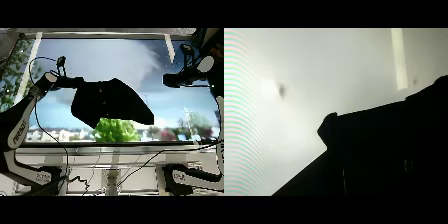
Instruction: Fold the clothes and pants, and hang the long-sleeved shirts on hangers.
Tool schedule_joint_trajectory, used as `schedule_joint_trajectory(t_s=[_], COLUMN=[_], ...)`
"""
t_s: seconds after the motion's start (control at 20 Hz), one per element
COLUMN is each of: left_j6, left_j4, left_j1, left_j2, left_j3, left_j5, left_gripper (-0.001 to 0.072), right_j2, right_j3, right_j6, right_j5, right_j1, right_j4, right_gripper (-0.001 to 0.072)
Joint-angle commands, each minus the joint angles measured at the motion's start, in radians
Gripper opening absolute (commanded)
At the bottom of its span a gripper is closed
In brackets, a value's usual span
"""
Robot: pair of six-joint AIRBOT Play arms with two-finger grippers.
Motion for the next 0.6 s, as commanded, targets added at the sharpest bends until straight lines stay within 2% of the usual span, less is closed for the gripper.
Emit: schedule_joint_trajectory(t_s=[0.0,0.15,0.3,0.45,0.55], left_j6=[0.006,0.005,-0.076,-0.088,-0.134], left_j4=[0.035,0.035,0.036,0.039,0.039], left_j1=[-0.007,-0.007,-0.011,-0.021,-0.027], left_j2=[0.147,0.256,0.339,0.398,0.449], left_j3=[0.014,0.014,0.008,0.002,-0.017], left_j5=[0.082,0.101,0.157,0.192,0.213], left_gripper=[0.0024,0.0023,0.0023,0.0022,0.0022], right_j2=[0.002,0.003,0.003,0.003,0.003], right_j3=[-0.019,-0.111,-0.197,-0.251,-0.26], right_j6=[-0.181,-0.229,-0.255,-0.284,-0.307], right_j5=[0.141,0.14,0.149,0.161,0.141], right_j1=[0.001,0.008,0.04,0.122,0.179], right_j4=[0.26,0.426,0.438,0.438,0.438], right_gripper=[0.0017,0.0017,0.0017,0.0017,0.0016])
